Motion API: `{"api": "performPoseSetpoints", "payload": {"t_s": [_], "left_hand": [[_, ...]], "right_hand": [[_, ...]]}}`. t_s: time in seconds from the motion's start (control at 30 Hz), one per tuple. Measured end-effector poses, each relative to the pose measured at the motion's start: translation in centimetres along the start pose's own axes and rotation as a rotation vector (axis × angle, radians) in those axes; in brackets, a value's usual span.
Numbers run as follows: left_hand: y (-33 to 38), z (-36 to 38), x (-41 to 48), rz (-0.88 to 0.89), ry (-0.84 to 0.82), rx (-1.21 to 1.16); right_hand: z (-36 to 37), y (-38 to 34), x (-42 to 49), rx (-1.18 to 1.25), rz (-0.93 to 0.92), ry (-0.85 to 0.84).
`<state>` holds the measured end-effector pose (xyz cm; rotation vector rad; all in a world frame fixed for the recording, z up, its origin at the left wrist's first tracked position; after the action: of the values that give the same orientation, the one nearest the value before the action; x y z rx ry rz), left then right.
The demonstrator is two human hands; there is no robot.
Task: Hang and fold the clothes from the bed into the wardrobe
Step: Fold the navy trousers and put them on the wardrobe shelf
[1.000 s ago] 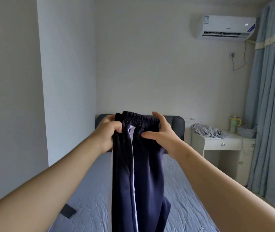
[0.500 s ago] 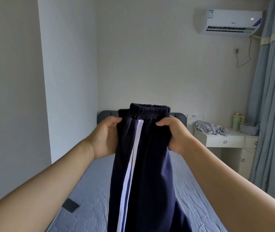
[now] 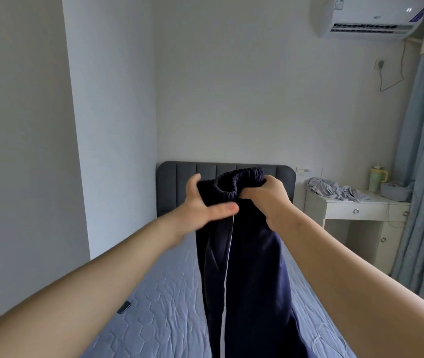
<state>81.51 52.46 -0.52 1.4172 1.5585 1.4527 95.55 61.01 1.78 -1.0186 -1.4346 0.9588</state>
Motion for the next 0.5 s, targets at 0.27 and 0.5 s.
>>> {"api": "performPoseSetpoints", "payload": {"t_s": [0.27, 0.5], "left_hand": [[-1.4, -3.4, 1.6, -0.243, -0.053, -0.121], [1.8, -6.4, 0.7, -0.169, -0.267, 0.200]], "right_hand": [[0.0, 0.3, -0.9, 0.214, 0.225, -0.339], [-1.8, -0.7, -1.4, 0.197, 0.305, -0.669]]}}
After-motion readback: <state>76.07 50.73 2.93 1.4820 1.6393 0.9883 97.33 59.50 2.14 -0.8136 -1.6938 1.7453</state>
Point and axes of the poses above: each hand's wrist, its own x-axis towards the middle knuckle, its own z-axis out of the palm, y = z × x, the point moved 4 cm from there along x, towards the middle knuckle, and after that the axes turned 8 degrees about y, right-handed, at the moved point
